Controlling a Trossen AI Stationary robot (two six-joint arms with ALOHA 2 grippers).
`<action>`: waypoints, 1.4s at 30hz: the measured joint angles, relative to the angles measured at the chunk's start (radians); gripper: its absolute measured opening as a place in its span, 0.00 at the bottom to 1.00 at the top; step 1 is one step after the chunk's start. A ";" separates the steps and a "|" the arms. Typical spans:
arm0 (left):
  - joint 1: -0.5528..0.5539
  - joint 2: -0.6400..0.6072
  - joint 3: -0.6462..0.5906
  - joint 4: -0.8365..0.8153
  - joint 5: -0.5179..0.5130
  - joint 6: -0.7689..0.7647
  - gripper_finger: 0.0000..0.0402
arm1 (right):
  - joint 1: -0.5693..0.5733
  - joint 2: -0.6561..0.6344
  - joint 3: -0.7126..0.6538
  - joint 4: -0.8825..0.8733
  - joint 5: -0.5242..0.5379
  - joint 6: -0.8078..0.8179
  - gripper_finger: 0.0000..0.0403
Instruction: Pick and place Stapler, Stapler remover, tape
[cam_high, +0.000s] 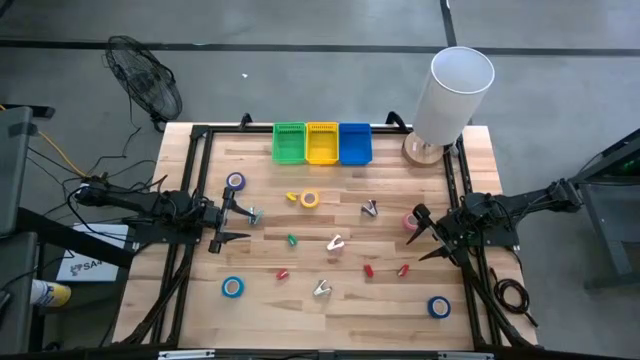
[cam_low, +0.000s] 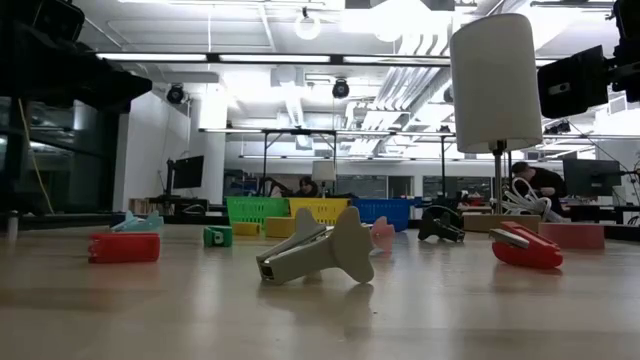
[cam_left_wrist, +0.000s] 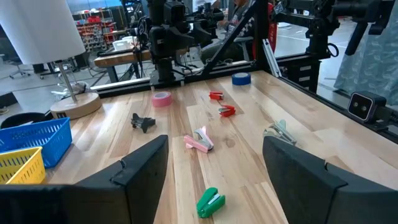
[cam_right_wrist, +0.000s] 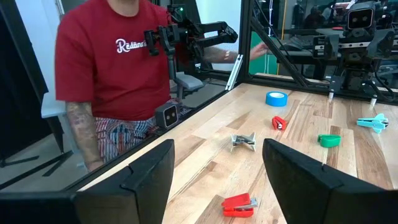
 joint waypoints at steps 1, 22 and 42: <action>0.000 0.000 0.000 0.000 0.000 0.000 0.64 | 0.000 0.000 0.000 0.000 0.000 0.000 0.59; 0.000 0.000 0.000 0.000 0.000 0.000 0.64 | 0.000 0.000 0.000 0.000 0.000 0.000 0.59; 0.000 0.000 0.000 0.000 0.000 0.000 0.64 | -0.001 0.000 0.000 0.042 0.120 0.025 0.59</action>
